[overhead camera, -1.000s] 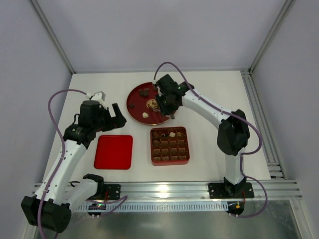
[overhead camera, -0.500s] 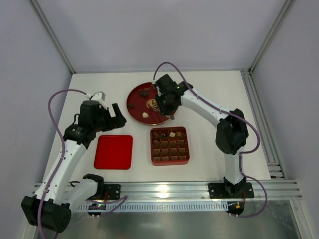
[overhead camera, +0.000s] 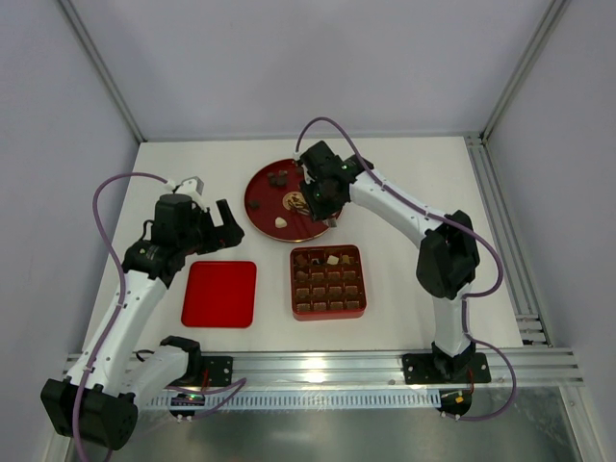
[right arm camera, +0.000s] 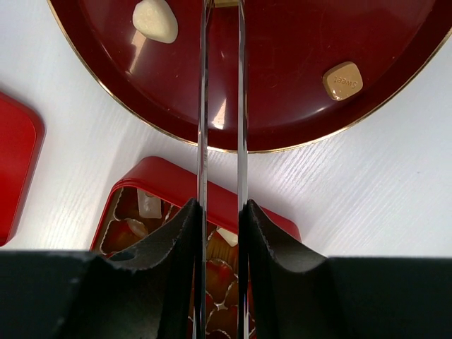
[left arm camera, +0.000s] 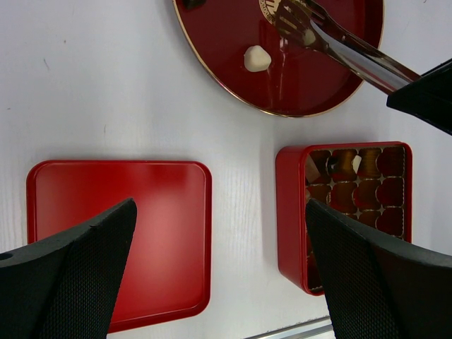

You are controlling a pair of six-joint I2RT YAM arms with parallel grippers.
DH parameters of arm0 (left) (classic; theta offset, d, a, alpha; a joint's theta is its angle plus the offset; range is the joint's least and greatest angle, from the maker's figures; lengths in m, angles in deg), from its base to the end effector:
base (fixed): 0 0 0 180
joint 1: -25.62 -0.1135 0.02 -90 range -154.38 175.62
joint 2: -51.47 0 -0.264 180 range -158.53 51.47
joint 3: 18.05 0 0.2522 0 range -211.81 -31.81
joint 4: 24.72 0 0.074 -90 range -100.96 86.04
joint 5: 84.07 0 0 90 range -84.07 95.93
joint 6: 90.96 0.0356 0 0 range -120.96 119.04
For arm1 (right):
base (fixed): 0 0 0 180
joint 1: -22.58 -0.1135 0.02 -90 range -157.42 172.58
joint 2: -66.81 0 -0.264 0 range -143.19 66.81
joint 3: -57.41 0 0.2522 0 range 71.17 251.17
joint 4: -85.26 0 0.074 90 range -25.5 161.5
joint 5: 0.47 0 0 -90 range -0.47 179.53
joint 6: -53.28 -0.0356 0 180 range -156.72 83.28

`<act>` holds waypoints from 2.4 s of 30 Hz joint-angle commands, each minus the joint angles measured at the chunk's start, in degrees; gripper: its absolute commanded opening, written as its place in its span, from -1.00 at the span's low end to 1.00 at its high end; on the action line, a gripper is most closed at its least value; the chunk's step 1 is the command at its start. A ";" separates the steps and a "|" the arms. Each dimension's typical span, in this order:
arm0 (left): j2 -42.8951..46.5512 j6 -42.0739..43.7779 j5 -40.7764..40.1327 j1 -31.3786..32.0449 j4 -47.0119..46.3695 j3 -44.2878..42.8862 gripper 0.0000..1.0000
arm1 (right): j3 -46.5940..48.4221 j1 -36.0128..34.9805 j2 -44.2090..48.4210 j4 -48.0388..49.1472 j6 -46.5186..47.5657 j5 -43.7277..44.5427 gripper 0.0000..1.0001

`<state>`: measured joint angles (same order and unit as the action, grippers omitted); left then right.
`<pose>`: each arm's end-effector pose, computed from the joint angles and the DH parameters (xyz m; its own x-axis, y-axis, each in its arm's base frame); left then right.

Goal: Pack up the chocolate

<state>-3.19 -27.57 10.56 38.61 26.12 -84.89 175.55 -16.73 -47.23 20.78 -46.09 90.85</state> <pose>0.1936 -0.0476 0.3137 -0.6721 -0.3031 -0.6756 -0.0174 0.9186 -0.3948 0.3358 0.2738 0.2774 -0.7653 -0.4163 -0.4909 -0.5067 0.8600 0.0607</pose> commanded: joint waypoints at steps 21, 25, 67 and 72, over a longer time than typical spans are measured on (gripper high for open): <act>-0.01 0.07 0.65 -0.07 -0.87 0.17 0.99 | 3.90 -0.33 2.50 0.27 -0.04 2.46 -0.44; -0.01 0.07 0.65 -0.16 -0.87 0.17 0.99 | 3.64 -0.24 3.21 0.27 -0.30 2.54 -0.44; 0.43 0.16 0.12 -0.16 -0.78 0.08 0.99 | -19.47 -0.42 33.61 -3.33 -5.57 -3.78 -0.44; 0.69 0.24 -0.31 -0.16 -0.78 0.08 0.99 | -23.25 -2.00 38.35 -4.47 -6.98 -3.70 -0.44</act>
<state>-3.16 -27.57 10.51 38.61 26.12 -84.89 153.69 -17.54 -12.47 16.65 -51.40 87.99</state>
